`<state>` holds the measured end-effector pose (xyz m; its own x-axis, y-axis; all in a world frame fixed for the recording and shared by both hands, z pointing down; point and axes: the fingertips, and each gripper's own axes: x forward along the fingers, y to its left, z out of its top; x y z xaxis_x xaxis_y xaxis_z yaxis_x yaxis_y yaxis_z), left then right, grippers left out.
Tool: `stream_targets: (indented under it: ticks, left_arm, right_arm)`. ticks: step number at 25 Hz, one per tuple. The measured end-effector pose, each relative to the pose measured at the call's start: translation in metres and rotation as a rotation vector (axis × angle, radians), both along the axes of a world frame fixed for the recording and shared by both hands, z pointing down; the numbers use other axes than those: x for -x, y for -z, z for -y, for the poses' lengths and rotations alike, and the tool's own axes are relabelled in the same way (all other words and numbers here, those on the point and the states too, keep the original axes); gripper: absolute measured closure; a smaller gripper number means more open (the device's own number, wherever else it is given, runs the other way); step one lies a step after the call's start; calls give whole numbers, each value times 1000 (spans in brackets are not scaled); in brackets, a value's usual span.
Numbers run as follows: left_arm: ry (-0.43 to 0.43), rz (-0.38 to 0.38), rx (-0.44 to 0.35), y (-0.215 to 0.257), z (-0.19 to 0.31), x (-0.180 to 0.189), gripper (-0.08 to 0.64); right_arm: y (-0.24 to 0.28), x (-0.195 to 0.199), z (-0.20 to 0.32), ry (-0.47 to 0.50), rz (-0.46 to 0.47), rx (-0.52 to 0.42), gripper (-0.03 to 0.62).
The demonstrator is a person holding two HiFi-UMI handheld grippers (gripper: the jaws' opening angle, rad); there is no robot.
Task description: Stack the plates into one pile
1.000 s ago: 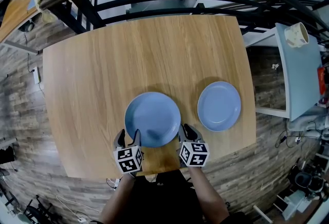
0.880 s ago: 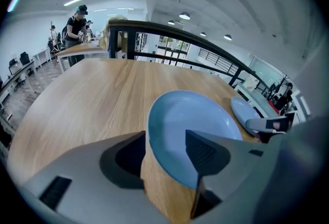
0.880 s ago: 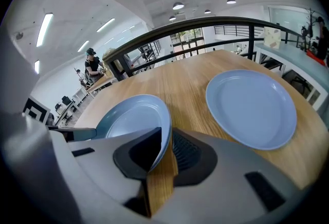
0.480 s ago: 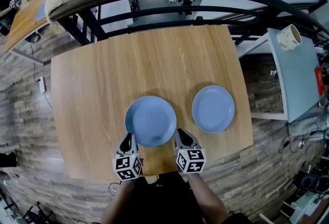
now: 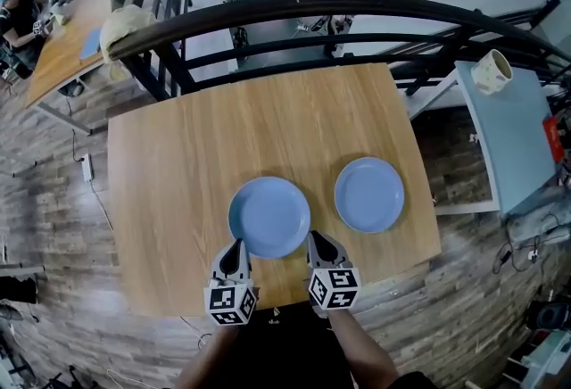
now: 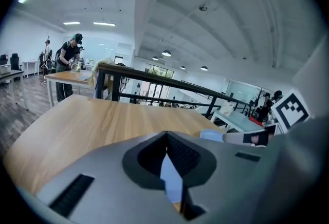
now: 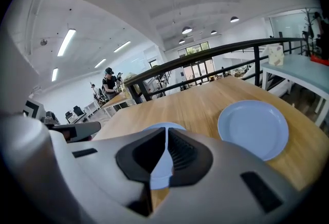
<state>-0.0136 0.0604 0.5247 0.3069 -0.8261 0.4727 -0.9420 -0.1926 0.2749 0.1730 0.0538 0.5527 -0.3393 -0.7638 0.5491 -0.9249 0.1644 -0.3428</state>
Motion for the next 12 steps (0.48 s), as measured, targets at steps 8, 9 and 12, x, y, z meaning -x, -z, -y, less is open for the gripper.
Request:
stream_targets:
  ticks: [8, 9, 12]
  left_arm:
    - [-133, -18, -129, 50, -2, -10, 537]
    - [-150, -26, -139, 54, -5, -13, 537]
    - [-199, -57, -157, 63, -10, -18, 537]
  right_arm:
    - [45, 11, -14, -87, -28, -105, 555]
    - [52, 11, -18, -100, -31, -121, 555]
    - [70, 11, -26, -140, -38, -160, 555]
